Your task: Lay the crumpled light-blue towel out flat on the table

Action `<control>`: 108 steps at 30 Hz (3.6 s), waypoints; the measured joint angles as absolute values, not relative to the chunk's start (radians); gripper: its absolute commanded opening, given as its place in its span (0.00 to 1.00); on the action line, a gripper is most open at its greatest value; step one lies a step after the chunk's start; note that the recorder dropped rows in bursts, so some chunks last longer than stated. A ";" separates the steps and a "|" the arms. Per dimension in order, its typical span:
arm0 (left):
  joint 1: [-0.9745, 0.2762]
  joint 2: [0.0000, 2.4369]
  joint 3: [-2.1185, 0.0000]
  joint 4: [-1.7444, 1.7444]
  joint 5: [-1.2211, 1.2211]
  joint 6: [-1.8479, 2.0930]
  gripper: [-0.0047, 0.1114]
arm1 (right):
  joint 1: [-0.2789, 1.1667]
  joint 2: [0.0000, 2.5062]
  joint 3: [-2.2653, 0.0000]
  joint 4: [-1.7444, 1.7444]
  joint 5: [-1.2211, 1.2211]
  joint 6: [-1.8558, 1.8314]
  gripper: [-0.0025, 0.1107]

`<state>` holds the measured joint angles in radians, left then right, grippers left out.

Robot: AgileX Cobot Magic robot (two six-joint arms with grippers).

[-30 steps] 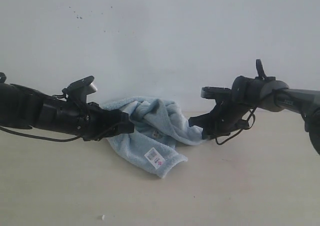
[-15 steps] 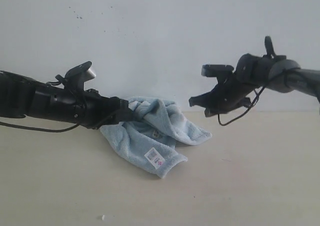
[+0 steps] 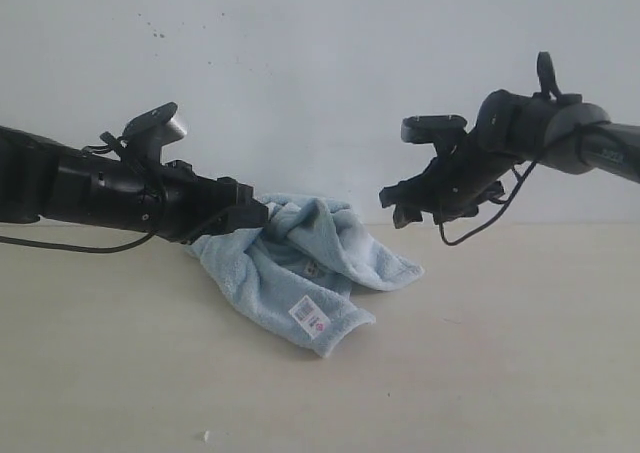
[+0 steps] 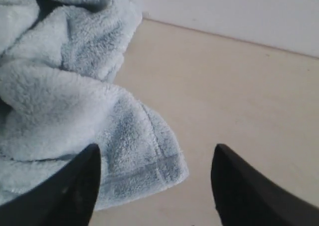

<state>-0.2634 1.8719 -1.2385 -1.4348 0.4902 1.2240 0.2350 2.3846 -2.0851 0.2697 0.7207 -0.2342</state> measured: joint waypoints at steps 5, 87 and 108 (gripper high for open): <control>-0.263 1.872 -1.238 -1.433 0.486 1.224 0.49 | 0.242 2.427 -2.085 0.298 0.716 -0.313 0.51; -0.426 1.779 -0.794 -1.683 0.469 1.635 0.61 | -0.031 1.494 -1.418 -0.072 0.763 -0.197 0.05; -0.542 1.810 -0.802 -1.721 0.413 1.781 0.61 | -0.034 1.494 -1.416 -0.134 0.747 -0.156 0.05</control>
<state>-0.5419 1.8098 -0.8020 -1.7205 0.4130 1.7808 -0.0338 1.4939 -1.4157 -0.1340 0.7474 -0.1556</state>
